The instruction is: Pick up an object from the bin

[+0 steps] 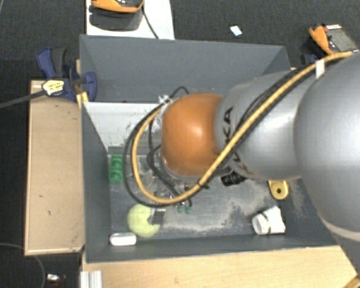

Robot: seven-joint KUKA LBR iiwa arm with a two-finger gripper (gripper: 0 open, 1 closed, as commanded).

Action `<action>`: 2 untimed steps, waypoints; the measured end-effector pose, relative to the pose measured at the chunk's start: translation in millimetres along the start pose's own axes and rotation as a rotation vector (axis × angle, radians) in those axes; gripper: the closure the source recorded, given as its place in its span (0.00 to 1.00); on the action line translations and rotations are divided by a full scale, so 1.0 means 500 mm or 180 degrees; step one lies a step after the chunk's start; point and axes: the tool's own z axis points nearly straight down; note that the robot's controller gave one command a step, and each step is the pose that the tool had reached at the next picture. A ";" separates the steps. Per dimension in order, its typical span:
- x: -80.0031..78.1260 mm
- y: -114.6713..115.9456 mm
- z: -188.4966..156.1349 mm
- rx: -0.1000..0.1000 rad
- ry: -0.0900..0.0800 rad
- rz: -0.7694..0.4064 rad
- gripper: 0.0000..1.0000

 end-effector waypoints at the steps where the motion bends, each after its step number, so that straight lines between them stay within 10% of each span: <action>1: 0.024 0.000 0.031 0.0005 0.0023 -0.0045 0.00; 2: 0.019 0.012 0.155 -0.0004 0.0002 -0.0102 0.00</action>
Offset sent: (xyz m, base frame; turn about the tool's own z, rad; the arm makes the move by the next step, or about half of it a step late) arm -0.0085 0.0063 -0.0780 -0.0386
